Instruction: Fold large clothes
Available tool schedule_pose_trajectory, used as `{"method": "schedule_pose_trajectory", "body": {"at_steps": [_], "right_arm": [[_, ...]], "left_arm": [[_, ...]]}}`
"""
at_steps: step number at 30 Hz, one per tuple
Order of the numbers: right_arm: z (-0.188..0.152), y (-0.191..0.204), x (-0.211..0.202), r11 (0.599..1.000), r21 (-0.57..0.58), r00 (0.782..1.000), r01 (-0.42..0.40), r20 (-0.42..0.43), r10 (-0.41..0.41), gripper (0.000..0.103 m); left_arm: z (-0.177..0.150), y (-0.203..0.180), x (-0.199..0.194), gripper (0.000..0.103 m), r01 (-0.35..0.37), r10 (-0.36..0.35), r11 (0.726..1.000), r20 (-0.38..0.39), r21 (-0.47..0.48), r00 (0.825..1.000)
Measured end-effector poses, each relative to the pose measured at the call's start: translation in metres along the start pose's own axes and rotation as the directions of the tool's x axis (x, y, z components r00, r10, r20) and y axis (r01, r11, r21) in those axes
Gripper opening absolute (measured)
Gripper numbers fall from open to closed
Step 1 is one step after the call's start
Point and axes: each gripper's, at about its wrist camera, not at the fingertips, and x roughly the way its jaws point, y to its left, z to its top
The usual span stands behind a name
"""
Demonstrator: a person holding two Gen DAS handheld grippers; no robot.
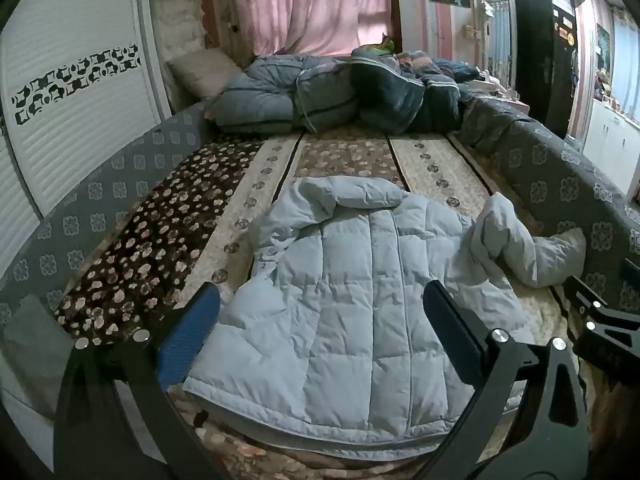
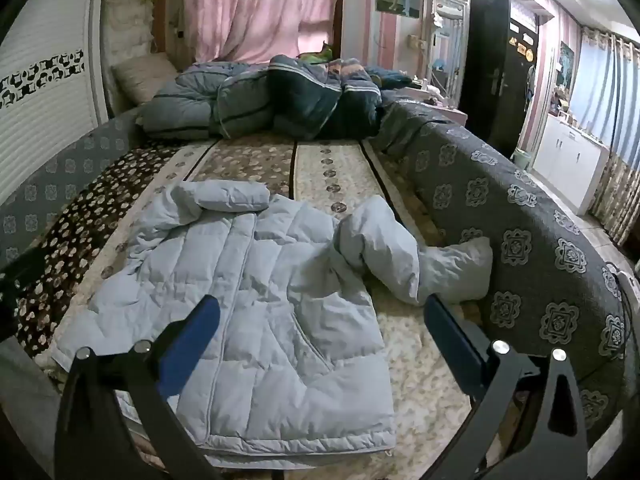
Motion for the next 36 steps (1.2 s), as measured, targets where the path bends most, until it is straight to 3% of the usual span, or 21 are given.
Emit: {"method": "schedule_pose_trajectory", "body": {"at_steps": [16, 22, 36], "right_arm": [[0.006, 0.001, 0.000, 1.000, -0.006, 1.000, 0.009, -0.020, -0.009, 0.102], [0.008, 0.000, 0.009, 1.000, -0.002, 0.999, 0.018, -0.026, -0.018, 0.102], [0.042, 0.016, 0.021, 1.000, -0.013, 1.000, 0.013, -0.017, -0.014, 0.102]], "left_arm": [[0.003, 0.002, 0.002, 0.100, 0.012, -0.012, 1.000, -0.019, -0.012, 1.000], [0.008, 0.005, 0.019, 0.100, 0.028, -0.029, 0.999, -0.043, -0.023, 0.999], [0.020, 0.022, 0.045, 0.100, -0.003, 0.000, 0.999, -0.073, -0.052, 0.997]]}}
